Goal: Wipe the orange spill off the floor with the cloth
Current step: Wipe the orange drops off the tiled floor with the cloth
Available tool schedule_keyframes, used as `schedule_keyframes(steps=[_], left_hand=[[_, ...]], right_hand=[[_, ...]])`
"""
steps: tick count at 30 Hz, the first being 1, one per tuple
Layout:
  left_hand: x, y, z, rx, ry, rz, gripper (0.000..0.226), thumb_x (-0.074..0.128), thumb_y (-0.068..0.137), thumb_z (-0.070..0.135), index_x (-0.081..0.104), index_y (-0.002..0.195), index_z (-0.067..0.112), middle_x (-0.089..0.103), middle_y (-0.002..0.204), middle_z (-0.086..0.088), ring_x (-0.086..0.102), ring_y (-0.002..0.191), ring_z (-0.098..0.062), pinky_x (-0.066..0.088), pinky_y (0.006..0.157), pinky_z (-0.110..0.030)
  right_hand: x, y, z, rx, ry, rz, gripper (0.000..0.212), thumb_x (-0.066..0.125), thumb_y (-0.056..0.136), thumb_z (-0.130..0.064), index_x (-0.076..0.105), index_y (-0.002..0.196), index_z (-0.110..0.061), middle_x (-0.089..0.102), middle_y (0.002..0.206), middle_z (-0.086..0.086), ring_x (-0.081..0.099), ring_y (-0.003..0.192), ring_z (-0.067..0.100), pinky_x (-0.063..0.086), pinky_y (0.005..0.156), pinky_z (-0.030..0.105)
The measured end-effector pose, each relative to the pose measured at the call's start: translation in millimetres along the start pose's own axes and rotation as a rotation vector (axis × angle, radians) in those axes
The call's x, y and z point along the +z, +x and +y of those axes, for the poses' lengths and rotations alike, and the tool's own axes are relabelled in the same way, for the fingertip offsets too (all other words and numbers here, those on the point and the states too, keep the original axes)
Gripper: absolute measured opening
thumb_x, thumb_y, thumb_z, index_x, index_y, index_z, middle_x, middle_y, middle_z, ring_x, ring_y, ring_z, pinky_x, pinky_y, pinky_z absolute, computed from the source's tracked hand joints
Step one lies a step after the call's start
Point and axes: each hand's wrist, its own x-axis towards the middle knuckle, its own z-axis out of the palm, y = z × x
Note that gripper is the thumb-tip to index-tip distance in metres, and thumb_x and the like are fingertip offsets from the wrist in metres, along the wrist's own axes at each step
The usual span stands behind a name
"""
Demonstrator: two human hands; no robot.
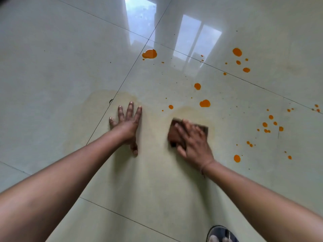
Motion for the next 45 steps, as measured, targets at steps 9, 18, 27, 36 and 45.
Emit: schedule_keyframes(steps=[9, 18, 27, 36, 45], left_hand=[[3, 2, -3, 0.016, -0.034, 0.019, 0.166, 0.098, 0.034, 0.029, -0.022, 0.149, 0.031, -0.043, 0.149, 0.002, -0.033, 0.139, -0.036, 0.003, 0.109, -0.069], [6, 6, -6, 0.016, -0.031, 0.022, 0.169, 0.098, 0.031, 0.030, -0.023, 0.148, 0.032, -0.045, 0.148, 0.003, -0.034, 0.139, -0.036, 0.003, 0.108, -0.069], [-3, 4, 8, -0.041, 0.071, -0.025, 0.167, 0.097, 0.039, 0.033, -0.031, 0.145, 0.029, -0.046, 0.147, -0.002, -0.031, 0.139, -0.041, 0.010, 0.107, -0.070], [4, 1, 64, 0.136, 0.154, 0.145, 0.156, 0.092, 0.043, 0.052, -0.018, 0.151, 0.024, -0.031, 0.156, -0.007, -0.017, 0.144, -0.041, 0.013, 0.109, -0.067], [17, 6, 140, 0.120, 0.101, 0.039, 0.158, 0.094, 0.044, 0.044, -0.021, 0.150, 0.024, -0.032, 0.155, -0.009, -0.021, 0.141, -0.046, 0.011, 0.110, -0.069]], right_hand=[[6, -1, -33, -0.226, -0.012, -0.053, 0.077, 0.048, 0.080, -0.048, 0.026, 0.150, -0.027, 0.020, 0.159, 0.009, 0.017, 0.147, 0.023, 0.014, 0.118, 0.039], [6, 72, -67, -0.032, 0.029, 0.021, 0.076, 0.046, 0.083, -0.048, 0.022, 0.152, -0.026, 0.015, 0.160, 0.010, 0.014, 0.147, 0.025, 0.009, 0.118, 0.039], [-3, 41, -30, 0.255, 0.088, 0.066, 0.077, 0.054, 0.084, -0.045, 0.021, 0.151, -0.028, 0.014, 0.161, 0.008, 0.012, 0.148, 0.025, 0.009, 0.119, 0.041], [-1, -70, 44, 0.342, 0.057, 0.063, 0.076, 0.053, 0.084, -0.045, 0.021, 0.151, -0.027, 0.015, 0.160, 0.008, 0.014, 0.148, 0.024, 0.007, 0.117, 0.038], [3, -154, 53, 0.383, 0.122, -0.018, 0.077, 0.052, 0.088, -0.038, 0.010, 0.152, -0.033, 0.003, 0.162, 0.004, 0.002, 0.149, 0.020, 0.002, 0.118, 0.035]])
